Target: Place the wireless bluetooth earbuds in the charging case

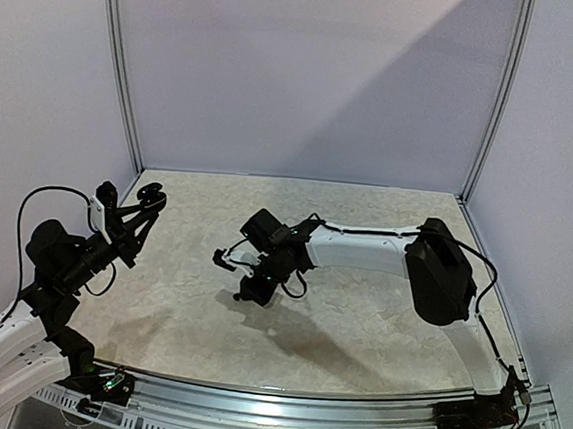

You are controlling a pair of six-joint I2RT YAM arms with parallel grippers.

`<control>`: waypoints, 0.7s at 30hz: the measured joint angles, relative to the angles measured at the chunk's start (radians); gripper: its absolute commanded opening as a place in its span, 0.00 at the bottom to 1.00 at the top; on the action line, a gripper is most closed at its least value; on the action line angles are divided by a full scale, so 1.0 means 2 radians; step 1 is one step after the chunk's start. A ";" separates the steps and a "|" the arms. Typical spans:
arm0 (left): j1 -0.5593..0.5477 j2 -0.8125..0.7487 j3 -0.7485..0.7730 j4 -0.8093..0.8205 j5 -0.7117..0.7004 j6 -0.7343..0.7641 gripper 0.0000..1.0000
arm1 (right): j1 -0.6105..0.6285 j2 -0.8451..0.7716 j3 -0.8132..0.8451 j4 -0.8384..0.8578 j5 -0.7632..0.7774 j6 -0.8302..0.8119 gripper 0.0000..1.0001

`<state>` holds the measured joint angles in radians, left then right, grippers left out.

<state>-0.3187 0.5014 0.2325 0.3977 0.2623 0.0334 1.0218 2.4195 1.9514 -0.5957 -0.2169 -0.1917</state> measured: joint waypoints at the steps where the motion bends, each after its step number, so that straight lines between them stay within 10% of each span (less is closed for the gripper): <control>1: 0.000 0.000 0.000 0.000 0.000 0.000 0.00 | -0.002 -0.015 -0.019 -0.012 -0.004 0.002 0.00; 21: 0.002 0.000 0.000 -0.006 0.012 0.000 0.00 | -0.007 -0.103 -0.120 -0.140 0.026 0.051 0.55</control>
<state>-0.3157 0.5011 0.2325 0.3859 0.2859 0.0341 1.0069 2.2135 1.7115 -0.8764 -0.1658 -0.0887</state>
